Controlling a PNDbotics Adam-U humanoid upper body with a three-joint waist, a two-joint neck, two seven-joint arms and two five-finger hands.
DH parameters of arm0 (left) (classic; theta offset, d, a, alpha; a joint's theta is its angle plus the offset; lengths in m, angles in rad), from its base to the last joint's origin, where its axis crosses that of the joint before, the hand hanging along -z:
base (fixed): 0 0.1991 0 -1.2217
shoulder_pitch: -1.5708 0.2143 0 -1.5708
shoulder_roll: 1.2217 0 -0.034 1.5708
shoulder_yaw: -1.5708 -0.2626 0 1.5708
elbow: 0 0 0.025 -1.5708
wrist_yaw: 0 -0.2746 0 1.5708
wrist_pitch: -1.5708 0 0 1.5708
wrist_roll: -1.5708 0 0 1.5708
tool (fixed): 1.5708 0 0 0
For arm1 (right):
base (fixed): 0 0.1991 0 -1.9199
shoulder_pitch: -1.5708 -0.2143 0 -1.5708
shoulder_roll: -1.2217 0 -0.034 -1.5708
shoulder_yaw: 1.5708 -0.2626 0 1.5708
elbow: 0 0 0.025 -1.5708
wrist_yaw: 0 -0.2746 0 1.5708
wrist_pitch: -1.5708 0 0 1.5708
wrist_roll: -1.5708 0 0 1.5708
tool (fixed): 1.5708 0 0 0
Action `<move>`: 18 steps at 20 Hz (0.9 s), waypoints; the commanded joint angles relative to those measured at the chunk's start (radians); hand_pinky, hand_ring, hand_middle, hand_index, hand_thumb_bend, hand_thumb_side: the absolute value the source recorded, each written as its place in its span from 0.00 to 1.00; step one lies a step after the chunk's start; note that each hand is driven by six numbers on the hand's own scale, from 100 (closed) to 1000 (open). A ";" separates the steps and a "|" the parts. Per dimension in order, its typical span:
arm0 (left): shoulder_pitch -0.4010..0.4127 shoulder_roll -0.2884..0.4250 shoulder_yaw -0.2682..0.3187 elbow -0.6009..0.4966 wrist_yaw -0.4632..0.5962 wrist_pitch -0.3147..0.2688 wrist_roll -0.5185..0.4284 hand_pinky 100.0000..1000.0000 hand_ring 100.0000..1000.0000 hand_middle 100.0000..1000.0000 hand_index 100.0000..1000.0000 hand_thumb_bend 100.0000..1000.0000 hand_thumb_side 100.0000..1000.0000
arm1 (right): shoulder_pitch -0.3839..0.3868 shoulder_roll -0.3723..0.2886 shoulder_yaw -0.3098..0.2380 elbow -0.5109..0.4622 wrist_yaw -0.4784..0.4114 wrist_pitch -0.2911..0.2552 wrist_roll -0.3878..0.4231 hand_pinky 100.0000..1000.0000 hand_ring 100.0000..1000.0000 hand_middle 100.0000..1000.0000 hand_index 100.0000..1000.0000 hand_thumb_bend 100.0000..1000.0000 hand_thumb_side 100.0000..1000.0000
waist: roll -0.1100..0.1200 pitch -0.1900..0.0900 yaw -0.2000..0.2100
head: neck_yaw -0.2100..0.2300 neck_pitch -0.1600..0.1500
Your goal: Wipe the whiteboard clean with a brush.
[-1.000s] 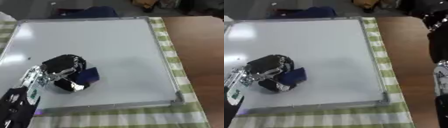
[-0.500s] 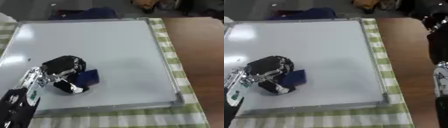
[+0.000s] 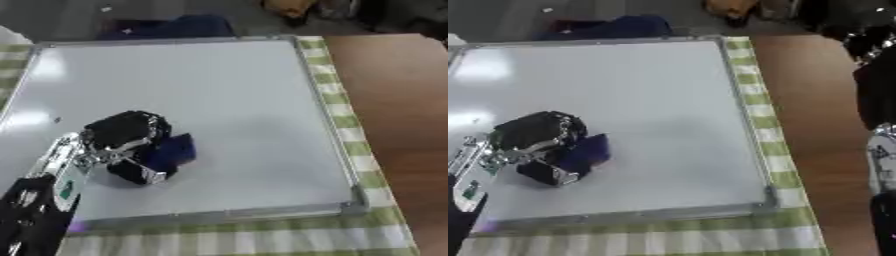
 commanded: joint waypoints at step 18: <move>-0.095 0.019 -0.029 0.031 -0.146 -0.127 -0.023 0.70 0.74 0.60 0.00 0.34 0.49 | -0.003 -0.014 -0.006 -0.014 0.000 0.006 0.012 0.72 0.60 0.46 0.55 0.12 1.00 | 0.005 -0.015 -0.002 | -0.011 -0.018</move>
